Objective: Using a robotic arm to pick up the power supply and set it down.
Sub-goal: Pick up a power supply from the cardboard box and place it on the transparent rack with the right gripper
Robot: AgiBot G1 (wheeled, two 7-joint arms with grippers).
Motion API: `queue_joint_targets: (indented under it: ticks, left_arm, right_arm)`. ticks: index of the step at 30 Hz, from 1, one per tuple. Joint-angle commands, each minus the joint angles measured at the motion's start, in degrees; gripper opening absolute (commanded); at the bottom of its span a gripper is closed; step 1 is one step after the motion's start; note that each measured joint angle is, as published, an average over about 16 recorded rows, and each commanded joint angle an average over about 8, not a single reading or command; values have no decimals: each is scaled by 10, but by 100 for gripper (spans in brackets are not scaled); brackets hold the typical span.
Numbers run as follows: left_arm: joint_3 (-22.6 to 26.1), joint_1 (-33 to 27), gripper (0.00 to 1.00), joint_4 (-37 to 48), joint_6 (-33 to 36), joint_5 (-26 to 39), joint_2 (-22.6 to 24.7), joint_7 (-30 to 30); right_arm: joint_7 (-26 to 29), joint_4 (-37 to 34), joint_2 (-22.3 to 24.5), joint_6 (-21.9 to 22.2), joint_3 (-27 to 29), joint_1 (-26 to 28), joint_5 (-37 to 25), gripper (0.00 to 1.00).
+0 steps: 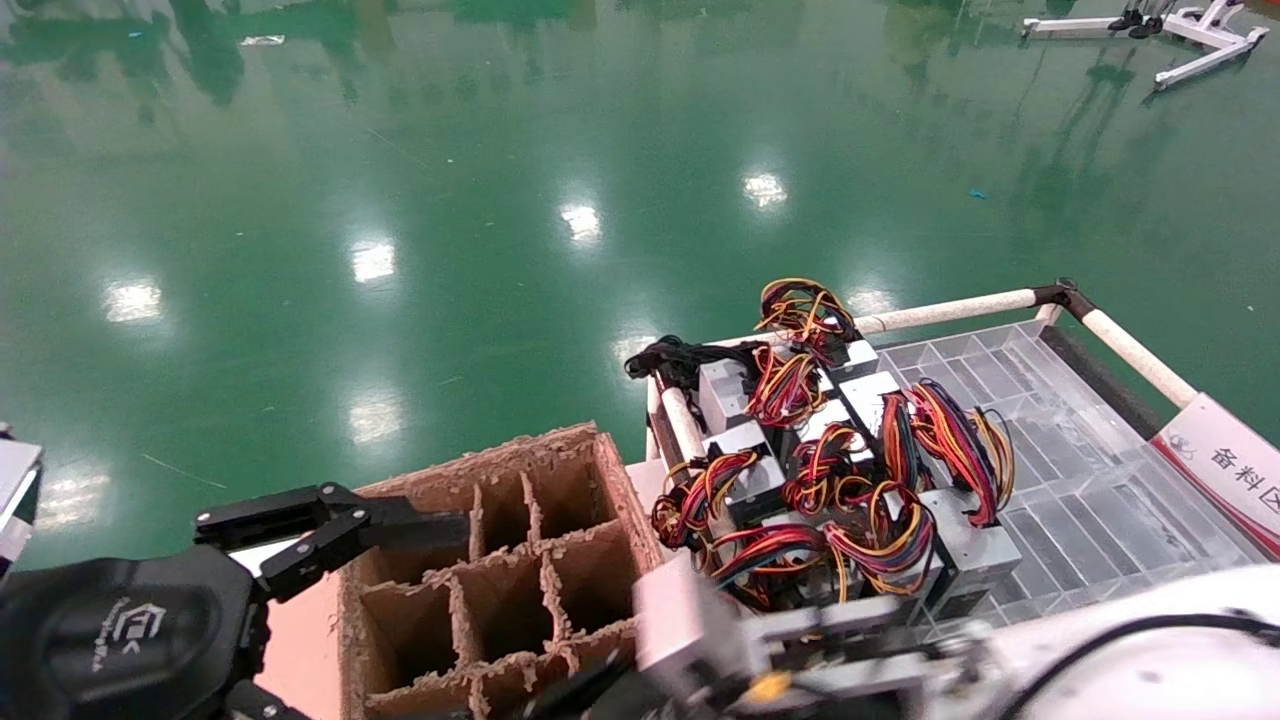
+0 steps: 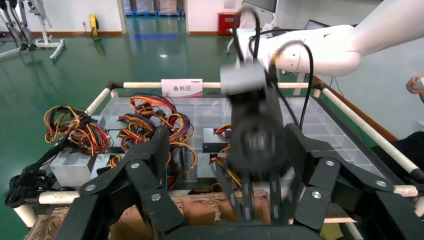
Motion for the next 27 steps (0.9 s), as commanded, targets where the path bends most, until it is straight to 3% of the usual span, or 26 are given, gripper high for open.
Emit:
queue_joint_targets:
  ticks: [1,17,27]
  left_arm:
    - [0,0,100,0,0,0,0,0]
    - [0,0,100,0,0,0,0,0]
    - [0,0,100,0,0,0,0,0]
  right_arm:
    - [-4,6,13,-2,18,-11,30,0]
    - [-16,30,103,-17,113,-9,157,0]
    - [-17,-5,228,-35,152,59,191,0]
